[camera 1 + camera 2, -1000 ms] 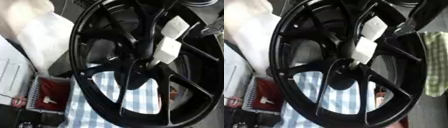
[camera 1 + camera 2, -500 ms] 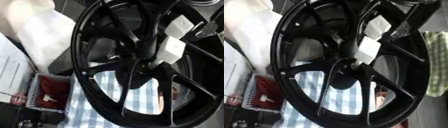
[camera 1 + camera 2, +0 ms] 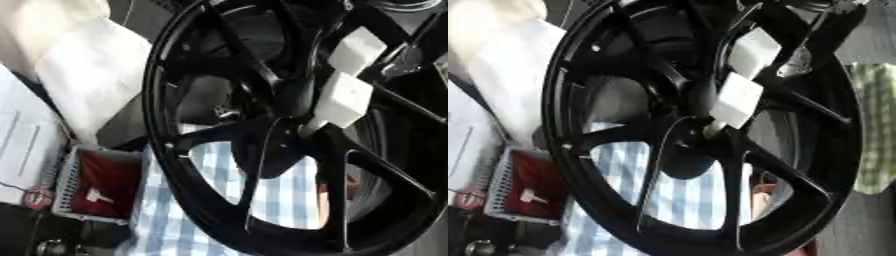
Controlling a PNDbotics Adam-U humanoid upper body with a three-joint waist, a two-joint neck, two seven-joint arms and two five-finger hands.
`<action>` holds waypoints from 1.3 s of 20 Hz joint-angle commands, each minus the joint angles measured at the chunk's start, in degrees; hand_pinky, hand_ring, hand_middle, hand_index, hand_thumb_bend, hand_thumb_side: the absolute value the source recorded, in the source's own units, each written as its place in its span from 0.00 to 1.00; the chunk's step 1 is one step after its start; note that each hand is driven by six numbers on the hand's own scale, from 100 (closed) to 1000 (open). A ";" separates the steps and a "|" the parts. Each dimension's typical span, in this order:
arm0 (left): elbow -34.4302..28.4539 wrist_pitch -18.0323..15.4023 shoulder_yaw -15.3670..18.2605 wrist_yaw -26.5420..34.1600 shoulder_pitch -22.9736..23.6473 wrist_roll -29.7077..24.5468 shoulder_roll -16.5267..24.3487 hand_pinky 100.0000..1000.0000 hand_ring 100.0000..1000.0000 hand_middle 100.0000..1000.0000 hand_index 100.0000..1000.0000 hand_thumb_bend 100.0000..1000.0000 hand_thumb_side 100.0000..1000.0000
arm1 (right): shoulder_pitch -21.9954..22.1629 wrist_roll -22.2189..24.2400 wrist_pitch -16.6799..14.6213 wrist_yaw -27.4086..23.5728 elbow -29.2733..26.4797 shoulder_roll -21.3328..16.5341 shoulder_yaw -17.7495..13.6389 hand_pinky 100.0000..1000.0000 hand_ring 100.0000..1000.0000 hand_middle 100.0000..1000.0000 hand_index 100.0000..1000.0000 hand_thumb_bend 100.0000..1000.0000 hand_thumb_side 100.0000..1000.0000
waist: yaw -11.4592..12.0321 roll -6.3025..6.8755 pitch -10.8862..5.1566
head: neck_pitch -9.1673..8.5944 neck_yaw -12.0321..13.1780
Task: Pull the pin out of the wheel hub.
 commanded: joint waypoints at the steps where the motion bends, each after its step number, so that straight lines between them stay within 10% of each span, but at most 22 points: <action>1: -0.69 0.04 0.73 -0.01 -0.30 0.04 1.09 0.73 0.73 0.65 0.74 0.23 0.75 | -1.17 0.97 -1.11 -0.83 -0.27 -0.90 -0.89 0.87 0.83 0.71 0.70 0.36 0.00 | -0.04 0.40 -0.96 | -0.09 0.25; 18: -0.30 0.29 0.88 0.09 -0.34 -0.04 0.94 0.73 0.73 0.66 0.74 0.22 0.77 | -0.90 -3.30 -0.41 -1.91 0.29 -0.93 -1.48 0.83 0.72 0.48 0.46 0.09 0.00 | -0.26 0.08 -1.05 | -0.46 1.00; 26: -0.41 0.16 1.07 0.07 -0.20 -0.07 1.12 0.73 0.73 0.66 0.74 0.21 0.77 | -1.30 -7.27 -0.02 -1.16 0.22 -0.98 -2.28 0.82 0.69 0.45 0.43 0.12 0.00 | -0.59 0.24 -1.41 | -0.40 0.62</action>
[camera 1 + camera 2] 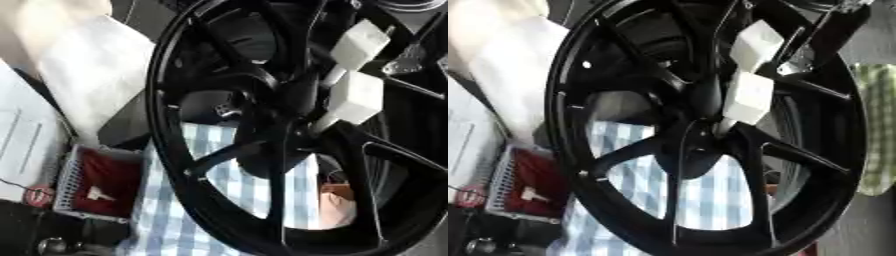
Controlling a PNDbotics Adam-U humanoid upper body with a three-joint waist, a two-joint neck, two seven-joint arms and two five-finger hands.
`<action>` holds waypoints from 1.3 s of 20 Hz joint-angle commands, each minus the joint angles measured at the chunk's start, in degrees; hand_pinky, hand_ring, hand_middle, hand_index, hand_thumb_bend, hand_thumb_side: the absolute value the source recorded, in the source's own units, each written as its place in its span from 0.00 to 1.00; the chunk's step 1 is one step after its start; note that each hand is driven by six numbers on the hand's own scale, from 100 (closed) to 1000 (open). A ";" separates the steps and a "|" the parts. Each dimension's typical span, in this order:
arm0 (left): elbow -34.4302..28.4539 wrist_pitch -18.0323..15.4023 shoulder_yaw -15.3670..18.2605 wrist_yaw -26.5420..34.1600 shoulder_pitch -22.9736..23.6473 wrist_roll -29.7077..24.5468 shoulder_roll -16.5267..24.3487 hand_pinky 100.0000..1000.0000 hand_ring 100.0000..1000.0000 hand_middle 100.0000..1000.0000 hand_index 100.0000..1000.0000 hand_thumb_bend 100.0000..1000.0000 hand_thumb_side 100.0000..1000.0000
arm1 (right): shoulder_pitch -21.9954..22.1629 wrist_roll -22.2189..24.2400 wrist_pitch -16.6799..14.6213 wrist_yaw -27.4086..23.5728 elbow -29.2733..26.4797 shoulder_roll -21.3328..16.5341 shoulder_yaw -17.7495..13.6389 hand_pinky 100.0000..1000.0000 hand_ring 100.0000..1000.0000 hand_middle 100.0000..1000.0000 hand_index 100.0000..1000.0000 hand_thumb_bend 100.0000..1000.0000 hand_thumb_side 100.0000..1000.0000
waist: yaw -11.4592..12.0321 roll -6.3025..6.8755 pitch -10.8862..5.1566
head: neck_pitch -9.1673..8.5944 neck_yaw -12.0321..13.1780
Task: Pull the pin out of the wheel hub.
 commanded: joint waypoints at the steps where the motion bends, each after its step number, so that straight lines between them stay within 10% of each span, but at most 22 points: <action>1: -0.50 -0.08 0.97 0.04 -0.17 0.02 1.13 0.73 0.73 0.66 0.74 0.21 0.77 | -1.53 -1.56 0.21 0.67 -0.46 -1.35 -1.83 0.82 0.69 0.45 0.43 0.13 0.00 | -0.14 0.58 -1.45 | -0.42 -0.34; 16: -0.28 -0.30 1.42 0.05 1.25 0.29 1.23 0.74 0.73 0.66 0.74 0.20 0.77 | -3.43 -4.04 2.68 0.06 1.99 -2.07 -11.19 0.82 0.70 0.47 0.46 0.12 0.00 | -2.10 1.92 -3.00 | -0.60 -0.03; 26: -0.43 -0.62 1.93 0.11 1.89 0.77 1.04 0.74 0.74 0.66 0.74 0.20 0.76 | 9.61 -15.68 7.43 5.37 10.47 -7.98 -24.76 0.82 0.70 0.48 0.47 0.09 0.00 | -4.02 3.77 -3.45 | -0.52 1.70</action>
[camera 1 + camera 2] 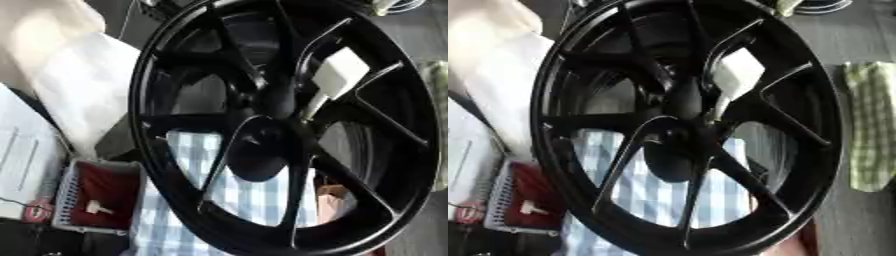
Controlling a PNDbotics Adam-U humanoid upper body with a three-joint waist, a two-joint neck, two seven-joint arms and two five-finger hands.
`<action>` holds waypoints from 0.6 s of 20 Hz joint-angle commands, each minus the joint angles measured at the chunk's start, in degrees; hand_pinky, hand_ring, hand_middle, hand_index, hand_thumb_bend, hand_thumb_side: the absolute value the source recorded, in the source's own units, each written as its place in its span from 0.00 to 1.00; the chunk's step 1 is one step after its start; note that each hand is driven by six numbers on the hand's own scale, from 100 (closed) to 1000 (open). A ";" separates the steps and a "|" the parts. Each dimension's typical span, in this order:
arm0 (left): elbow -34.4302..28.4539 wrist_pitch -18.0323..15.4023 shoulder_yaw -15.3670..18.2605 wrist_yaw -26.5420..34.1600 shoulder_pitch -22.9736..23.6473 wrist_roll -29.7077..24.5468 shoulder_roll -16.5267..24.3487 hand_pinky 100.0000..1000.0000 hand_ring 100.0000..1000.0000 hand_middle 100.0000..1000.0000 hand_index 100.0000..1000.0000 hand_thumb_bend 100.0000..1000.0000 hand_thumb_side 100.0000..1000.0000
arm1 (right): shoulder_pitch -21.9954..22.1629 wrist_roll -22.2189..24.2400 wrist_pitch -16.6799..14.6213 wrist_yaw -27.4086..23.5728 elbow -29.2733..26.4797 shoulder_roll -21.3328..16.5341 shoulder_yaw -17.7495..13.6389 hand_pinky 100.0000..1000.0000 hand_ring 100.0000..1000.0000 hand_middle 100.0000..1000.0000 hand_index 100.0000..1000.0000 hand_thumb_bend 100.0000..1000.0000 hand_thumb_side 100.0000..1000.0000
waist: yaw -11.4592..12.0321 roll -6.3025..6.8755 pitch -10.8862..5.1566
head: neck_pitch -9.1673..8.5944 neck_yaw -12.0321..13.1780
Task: Pull the pin out of the wheel hub.
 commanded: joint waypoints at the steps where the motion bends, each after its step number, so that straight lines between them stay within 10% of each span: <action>1: -0.74 -0.19 1.02 0.11 -0.07 0.27 1.04 0.74 0.74 0.66 0.74 0.20 0.76 | 2.02 -4.29 1.85 3.88 2.62 -3.73 -5.01 0.82 0.70 0.48 0.47 0.09 0.00 | -0.21 0.56 -2.10 | -0.25 0.71; 12: -0.66 -0.32 1.25 0.25 0.31 0.51 0.76 0.74 0.74 0.66 0.74 0.20 0.76 | 12.92 -11.94 6.32 17.03 9.73 -3.10 -9.81 0.82 0.71 0.50 0.49 0.10 0.00 | -0.71 1.33 -2.68 | -0.25 1.43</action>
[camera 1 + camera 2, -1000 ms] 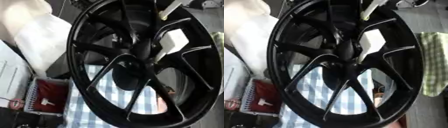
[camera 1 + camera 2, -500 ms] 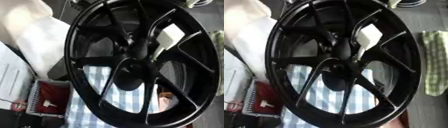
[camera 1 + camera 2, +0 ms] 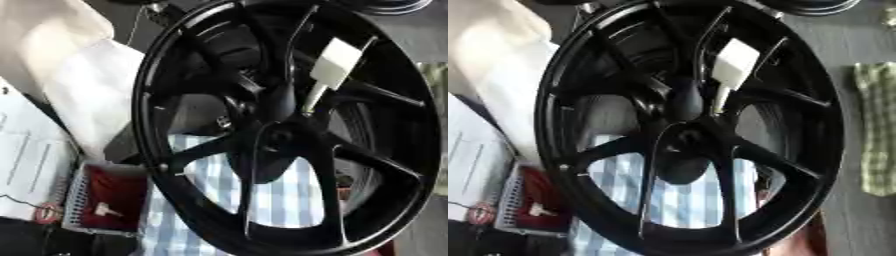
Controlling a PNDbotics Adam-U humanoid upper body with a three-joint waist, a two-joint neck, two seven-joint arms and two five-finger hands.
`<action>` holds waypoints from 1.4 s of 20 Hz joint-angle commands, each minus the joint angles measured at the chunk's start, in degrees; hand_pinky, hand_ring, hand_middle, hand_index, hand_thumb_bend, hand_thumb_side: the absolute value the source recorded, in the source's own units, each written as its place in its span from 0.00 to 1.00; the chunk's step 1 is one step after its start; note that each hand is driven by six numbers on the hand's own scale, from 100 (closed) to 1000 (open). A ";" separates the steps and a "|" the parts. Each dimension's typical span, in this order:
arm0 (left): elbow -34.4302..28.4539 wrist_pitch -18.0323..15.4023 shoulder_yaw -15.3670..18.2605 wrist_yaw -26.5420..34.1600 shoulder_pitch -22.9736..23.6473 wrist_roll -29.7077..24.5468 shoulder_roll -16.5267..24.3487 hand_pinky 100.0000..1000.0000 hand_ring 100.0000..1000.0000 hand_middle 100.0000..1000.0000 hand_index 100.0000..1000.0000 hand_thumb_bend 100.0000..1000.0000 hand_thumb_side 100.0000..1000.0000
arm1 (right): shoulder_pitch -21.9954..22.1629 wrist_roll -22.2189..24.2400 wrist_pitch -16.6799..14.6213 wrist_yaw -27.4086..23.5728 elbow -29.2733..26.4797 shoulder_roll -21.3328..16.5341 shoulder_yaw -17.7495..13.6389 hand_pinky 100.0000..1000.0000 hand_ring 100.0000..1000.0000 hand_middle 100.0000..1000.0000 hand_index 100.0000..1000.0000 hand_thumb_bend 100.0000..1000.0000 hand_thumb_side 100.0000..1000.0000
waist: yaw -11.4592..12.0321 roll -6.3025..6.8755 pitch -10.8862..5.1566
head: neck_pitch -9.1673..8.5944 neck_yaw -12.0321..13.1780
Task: Pull the pin out of the wheel hub.
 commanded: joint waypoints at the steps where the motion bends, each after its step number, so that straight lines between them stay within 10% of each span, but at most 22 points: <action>1: -0.63 -0.06 0.97 0.17 -0.08 0.25 0.80 0.74 0.74 0.66 0.74 0.20 0.76 | 1.89 -1.30 0.09 1.81 0.65 -1.65 -1.56 0.82 0.71 0.50 0.48 0.10 0.00 | -0.22 0.12 -1.59 | -0.39 0.39; 5: -0.61 -0.15 1.23 0.14 0.05 0.44 0.87 0.74 0.74 0.66 0.74 0.20 0.76 | 6.27 -1.57 -0.19 1.36 0.27 -0.47 -2.71 0.82 0.71 0.51 0.49 0.14 0.00 | -0.60 0.08 -1.61 | -0.62 0.76; 11: -0.58 -0.20 1.32 0.25 0.20 0.56 0.98 0.74 0.74 0.66 0.74 0.20 0.76 | 8.22 1.67 0.93 1.21 -0.03 0.05 -4.17 0.88 0.91 0.86 0.86 0.61 0.19 | -0.97 0.02 -1.84 | -0.67 0.87; 22: -0.60 -0.21 1.26 0.25 0.27 0.42 1.02 0.74 0.74 0.66 0.74 0.20 0.76 | 5.09 -0.95 3.38 -1.21 -2.33 0.46 -5.79 0.85 0.81 0.75 0.75 0.47 0.28 | -1.03 -0.11 -2.14 | -0.54 0.54; 28: -0.68 -0.04 0.76 0.34 -0.33 -0.04 0.99 0.74 0.74 0.66 0.74 0.20 0.76 | 0.56 -9.95 4.85 -14.31 -6.27 1.81 -1.59 0.81 0.73 0.64 0.68 0.24 0.37 | -0.39 -0.13 -2.16 | -0.69 -0.16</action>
